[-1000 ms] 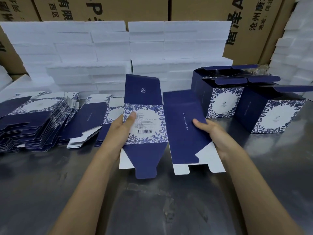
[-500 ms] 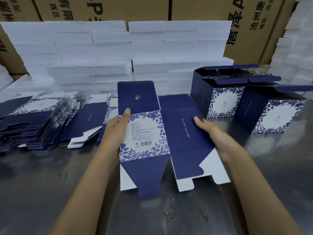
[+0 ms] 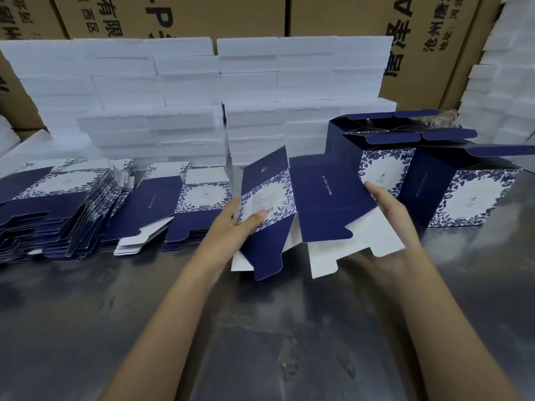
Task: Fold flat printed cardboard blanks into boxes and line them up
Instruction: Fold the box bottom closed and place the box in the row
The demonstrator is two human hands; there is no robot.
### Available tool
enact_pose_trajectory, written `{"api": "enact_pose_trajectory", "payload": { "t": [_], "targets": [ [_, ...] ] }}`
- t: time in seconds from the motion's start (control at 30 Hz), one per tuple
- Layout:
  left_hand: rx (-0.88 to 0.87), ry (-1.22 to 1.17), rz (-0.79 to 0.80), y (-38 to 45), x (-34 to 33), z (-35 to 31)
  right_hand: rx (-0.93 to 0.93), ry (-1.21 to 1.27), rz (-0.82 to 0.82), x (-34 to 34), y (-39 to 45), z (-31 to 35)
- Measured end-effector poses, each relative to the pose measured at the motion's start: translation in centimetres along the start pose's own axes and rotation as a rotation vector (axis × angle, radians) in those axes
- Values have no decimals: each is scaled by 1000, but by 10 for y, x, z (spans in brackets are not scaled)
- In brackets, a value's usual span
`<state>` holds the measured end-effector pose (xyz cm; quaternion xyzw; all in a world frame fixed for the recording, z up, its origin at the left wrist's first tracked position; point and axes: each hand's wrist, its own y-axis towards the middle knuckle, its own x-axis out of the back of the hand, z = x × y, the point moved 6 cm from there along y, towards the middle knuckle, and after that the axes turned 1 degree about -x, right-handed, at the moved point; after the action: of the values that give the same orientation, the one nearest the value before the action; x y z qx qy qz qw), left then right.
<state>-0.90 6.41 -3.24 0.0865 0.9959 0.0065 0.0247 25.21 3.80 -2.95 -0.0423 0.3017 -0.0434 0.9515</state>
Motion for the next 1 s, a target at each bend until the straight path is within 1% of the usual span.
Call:
{"api": "enact_pose_trajectory", "payload": {
  "t": [0.07, 0.1, 0.2, 0.3, 0.37, 0.43, 0.47, 0.57, 0.67, 0.73, 0.83, 0.9, 1.0],
  "targets": [
    [-16, -6, 89, -2, -12, 1, -42, 75, 60, -5, -1, -4],
    [-17, 23, 109, -4, -17, 2, -56, 113, 75, -7, -2, -6],
    [-86, 134, 107, -7, -26, -4, -59, 186, 81, -12, -1, -9],
    [-160, 144, 144, -13, -31, -18, -75, 245, 196, -25, -4, -12],
    [-228, 145, 178, -17, -33, -25, -67, 215, 241, -30, -5, -14],
    [-268, 182, 181, -20, -34, -29, -34, 120, 249, -35, -5, -16],
    [-273, 184, 165, -21, -35, -30, 2, 32, 258, -36, -3, -16],
    [-302, 138, 68, -22, -30, -34, 126, -253, 305, -46, -3, -17],
    [-305, 135, -21, -22, -23, -38, 164, -462, 302, -50, -3, -24],
    [-289, 148, -45, -23, -21, -38, 171, -595, 267, -50, -1, -32],
    [-279, 135, -25, -23, -23, -38, 236, -763, 144, -45, 4, -35],
    [-297, 109, -16, -22, -24, -38, 309, -866, 62, -44, 6, -35],
    [-354, 46, -47, -18, -21, -35, 367, -954, 20, -47, 6, -40]
  ]
}}
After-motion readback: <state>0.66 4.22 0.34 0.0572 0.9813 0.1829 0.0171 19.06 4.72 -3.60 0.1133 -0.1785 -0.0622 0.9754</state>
